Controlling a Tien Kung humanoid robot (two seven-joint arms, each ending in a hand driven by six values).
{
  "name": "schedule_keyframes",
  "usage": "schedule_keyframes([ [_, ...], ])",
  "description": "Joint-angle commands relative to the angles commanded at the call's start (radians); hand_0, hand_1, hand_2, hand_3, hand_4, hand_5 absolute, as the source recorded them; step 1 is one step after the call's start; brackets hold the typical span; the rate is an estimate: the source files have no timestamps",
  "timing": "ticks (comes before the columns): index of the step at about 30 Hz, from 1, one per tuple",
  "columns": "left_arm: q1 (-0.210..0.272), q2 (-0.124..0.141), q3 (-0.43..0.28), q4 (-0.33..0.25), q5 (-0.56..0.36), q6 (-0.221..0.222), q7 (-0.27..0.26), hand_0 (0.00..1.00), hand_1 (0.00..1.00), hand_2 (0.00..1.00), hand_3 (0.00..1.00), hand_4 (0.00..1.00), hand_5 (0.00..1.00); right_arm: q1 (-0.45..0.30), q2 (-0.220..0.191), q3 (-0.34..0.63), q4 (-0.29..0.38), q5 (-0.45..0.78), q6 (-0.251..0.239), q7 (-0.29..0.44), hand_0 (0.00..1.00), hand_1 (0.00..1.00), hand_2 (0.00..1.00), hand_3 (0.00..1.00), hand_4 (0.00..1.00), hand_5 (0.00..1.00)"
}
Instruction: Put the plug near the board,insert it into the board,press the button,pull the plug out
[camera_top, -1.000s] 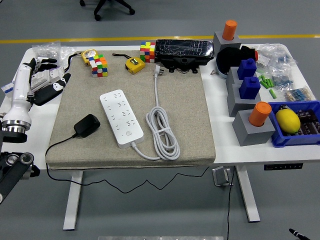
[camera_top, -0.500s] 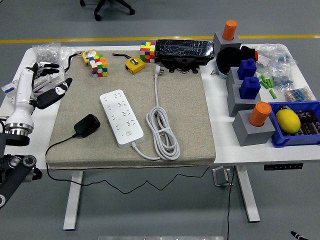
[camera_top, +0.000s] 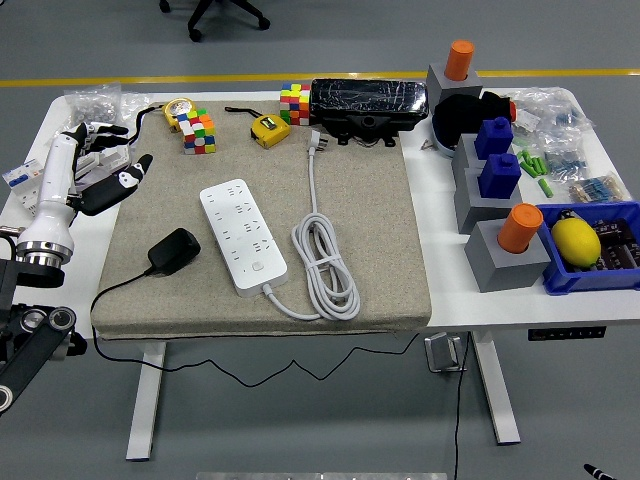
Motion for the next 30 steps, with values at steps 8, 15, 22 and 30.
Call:
schedule_keyframes([
  [8, -0.006, 0.002, -0.001, -0.008, -0.005, 0.001, -0.005, 0.695, 0.663, 0.598, 0.625, 0.813, 0.252, 0.008, -0.003, 0.004, 0.005, -0.006, -0.001, 0.001, 0.654, 0.647, 0.632, 0.558, 0.985, 0.553],
  [15, -0.018, 0.005, -0.007, -0.017, -0.005, 0.004, -0.010, 0.695, 0.662, 0.600, 0.628, 0.814, 0.254, 0.017, -0.005, 0.006, 0.007, -0.009, -0.002, 0.002, 0.654, 0.647, 0.632, 0.558, 0.985, 0.553],
  [22, -0.014, 0.008, -0.004, -0.020, -0.003, 0.004, -0.011, 0.695, 0.662, 0.606, 0.639, 0.821, 0.276, 0.013, -0.002, 0.010, 0.005, -0.013, -0.003, 0.002, 0.652, 0.647, 0.632, 0.558, 0.985, 0.553],
  [30, -0.008, 0.009, -0.001, -0.025, -0.001, 0.002, -0.008, 0.696, 0.662, 0.609, 0.642, 0.821, 0.280, 0.010, -0.003, 0.011, 0.008, -0.015, -0.003, 0.003, 0.651, 0.647, 0.632, 0.558, 0.985, 0.553],
])
